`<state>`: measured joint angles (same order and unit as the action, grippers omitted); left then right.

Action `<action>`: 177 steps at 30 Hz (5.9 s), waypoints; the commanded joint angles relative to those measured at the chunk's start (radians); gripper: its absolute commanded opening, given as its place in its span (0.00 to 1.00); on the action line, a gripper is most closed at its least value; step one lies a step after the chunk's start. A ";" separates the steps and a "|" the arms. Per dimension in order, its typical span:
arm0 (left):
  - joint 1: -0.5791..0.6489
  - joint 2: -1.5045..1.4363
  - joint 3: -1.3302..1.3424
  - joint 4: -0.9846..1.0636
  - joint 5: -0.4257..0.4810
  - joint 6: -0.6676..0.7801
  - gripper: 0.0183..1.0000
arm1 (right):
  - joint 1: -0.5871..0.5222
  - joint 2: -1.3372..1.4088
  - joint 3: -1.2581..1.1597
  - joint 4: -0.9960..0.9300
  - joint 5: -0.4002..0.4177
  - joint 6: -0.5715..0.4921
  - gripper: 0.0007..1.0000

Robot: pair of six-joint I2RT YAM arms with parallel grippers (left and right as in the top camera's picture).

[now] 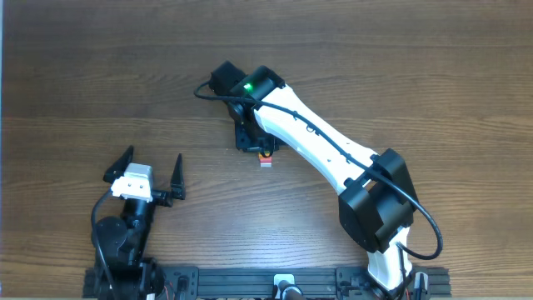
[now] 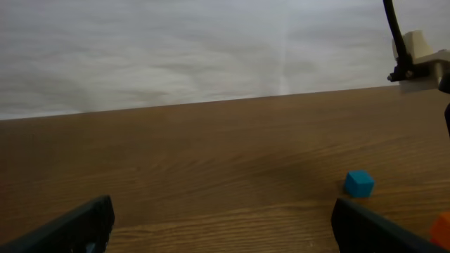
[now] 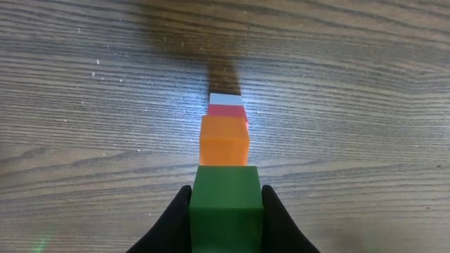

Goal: Stack Cubes

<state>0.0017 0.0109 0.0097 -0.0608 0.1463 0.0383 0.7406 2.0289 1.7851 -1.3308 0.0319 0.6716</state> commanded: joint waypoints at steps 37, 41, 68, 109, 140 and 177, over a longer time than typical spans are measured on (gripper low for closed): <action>0.005 -0.004 -0.004 -0.003 0.010 0.014 1.00 | -0.017 -0.034 -0.080 0.101 -0.035 0.028 0.01; 0.005 -0.004 -0.004 -0.003 0.010 0.014 1.00 | -0.019 -0.037 -0.081 0.100 -0.035 0.027 0.01; 0.005 -0.004 -0.004 -0.003 0.010 0.014 1.00 | -0.026 -0.164 -0.263 0.266 -0.031 0.027 0.01; 0.005 -0.004 -0.004 -0.003 0.010 0.014 1.00 | -0.026 -0.113 -0.263 0.274 -0.015 0.027 0.00; 0.005 -0.004 -0.004 -0.003 0.010 0.014 1.00 | -0.023 -0.095 -0.263 0.273 -0.013 0.031 0.01; 0.005 -0.004 -0.004 -0.003 0.010 0.014 1.00 | -0.032 -0.095 -0.017 0.109 0.045 -0.003 0.99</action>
<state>0.0017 0.0109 0.0097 -0.0605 0.1463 0.0383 0.7197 1.9350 1.6836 -1.2041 0.0406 0.6910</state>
